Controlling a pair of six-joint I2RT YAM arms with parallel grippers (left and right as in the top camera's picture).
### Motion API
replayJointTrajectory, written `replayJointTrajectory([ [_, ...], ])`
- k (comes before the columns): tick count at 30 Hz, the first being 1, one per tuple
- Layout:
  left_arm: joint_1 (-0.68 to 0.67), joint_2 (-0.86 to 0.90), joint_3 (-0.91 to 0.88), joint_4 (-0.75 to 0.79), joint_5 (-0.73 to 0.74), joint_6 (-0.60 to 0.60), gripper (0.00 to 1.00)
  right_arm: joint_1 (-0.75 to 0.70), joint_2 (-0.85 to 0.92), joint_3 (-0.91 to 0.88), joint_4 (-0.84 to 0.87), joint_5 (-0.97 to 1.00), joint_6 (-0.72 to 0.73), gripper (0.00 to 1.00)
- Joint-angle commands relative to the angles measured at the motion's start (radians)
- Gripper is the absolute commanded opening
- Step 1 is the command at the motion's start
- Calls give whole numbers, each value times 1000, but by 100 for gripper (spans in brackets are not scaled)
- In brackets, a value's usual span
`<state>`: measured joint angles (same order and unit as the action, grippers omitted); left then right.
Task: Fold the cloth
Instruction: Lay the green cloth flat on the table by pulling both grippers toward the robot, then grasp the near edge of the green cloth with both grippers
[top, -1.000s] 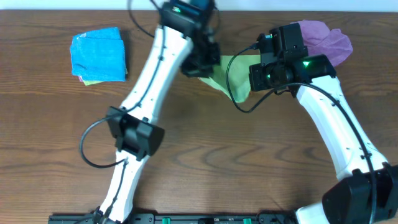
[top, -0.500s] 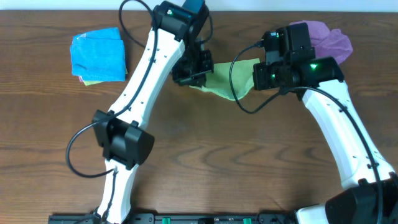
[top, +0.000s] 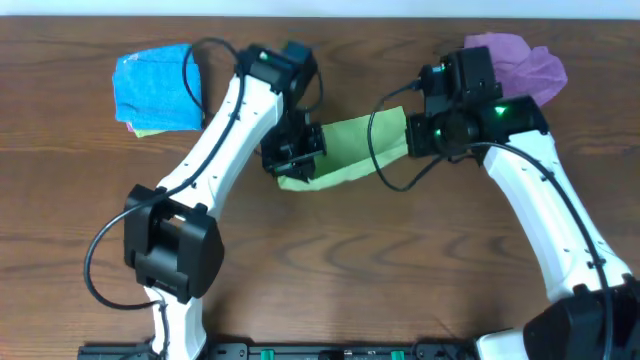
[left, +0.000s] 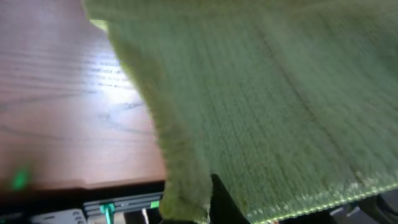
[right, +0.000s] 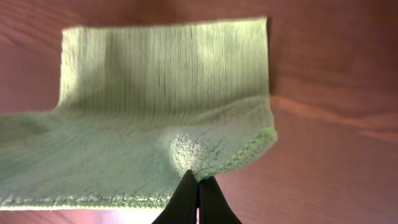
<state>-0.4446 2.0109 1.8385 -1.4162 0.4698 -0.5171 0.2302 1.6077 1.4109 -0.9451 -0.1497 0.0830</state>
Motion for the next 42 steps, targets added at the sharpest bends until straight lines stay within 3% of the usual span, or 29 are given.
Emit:
replayJointTrajectory([
  [1, -9, -79, -129, 61, 29, -26, 6, 0, -47, -60, 17, -9, 23, 2],
  [10, -14, -207, -528, 359, 127, -83, 6, 0, -189, -321, 147, -37, 59, 2],
  [16, -44, -208, -679, 473, 160, -82, 6, 35, -207, -451, 192, -50, 107, 2],
  [23, -61, -209, -704, 447, 155, -34, 6, 112, -219, -531, 204, 30, 208, 2],
  [29, -61, -209, -709, 361, 62, 52, 6, 148, -251, -566, 195, 80, 262, 1],
  [42, -33, -209, -810, 375, 21, 99, 6, 226, -359, -679, 179, 120, 396, 1],
])
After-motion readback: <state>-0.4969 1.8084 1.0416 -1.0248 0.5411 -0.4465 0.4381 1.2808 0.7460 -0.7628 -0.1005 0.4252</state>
